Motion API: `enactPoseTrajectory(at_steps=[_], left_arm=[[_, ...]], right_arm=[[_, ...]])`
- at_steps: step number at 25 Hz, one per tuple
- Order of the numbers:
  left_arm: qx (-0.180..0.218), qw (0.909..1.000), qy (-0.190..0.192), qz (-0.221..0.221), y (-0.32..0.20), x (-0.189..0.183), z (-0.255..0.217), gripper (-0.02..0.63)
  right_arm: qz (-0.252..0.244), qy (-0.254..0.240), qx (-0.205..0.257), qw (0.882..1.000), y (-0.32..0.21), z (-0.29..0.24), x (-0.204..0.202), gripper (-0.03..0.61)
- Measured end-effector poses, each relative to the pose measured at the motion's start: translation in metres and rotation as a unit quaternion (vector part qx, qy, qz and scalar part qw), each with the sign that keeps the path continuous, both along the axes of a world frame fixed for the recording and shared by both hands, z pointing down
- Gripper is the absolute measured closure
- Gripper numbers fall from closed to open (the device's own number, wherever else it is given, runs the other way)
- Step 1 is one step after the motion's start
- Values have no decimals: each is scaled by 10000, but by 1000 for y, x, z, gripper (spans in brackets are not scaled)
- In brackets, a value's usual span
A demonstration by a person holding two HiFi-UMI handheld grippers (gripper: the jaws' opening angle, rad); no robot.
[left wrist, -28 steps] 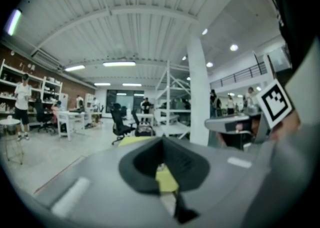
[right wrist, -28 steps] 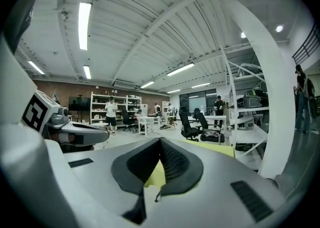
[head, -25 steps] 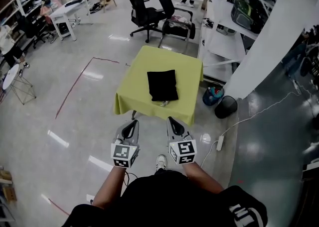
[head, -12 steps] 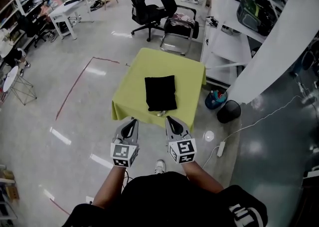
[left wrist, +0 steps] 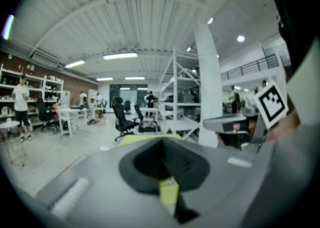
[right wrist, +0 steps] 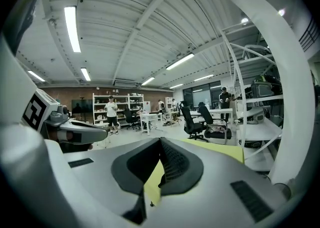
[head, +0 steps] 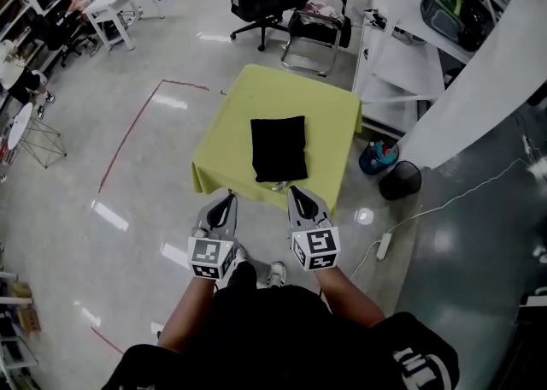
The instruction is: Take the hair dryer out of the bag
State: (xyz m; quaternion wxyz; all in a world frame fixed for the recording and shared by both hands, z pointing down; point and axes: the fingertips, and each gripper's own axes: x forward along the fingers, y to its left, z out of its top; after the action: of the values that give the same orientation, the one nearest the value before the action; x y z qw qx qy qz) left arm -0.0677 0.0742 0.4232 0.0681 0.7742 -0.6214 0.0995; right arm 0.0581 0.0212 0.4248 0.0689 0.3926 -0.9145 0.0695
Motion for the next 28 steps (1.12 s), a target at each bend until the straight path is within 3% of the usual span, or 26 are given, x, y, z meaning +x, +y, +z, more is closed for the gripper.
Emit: enactPoseTrajectory(at_steps=[19,28], left_arm=[[-24,9935,-14,1140,-116,-54,18,606],[-204,9840,-11,1769,-143,-44,34,606]], right_arm=[[764,411,164,9961,-104,3,-65,572],[1184,509,-11,9917,-122,11,-63,572]])
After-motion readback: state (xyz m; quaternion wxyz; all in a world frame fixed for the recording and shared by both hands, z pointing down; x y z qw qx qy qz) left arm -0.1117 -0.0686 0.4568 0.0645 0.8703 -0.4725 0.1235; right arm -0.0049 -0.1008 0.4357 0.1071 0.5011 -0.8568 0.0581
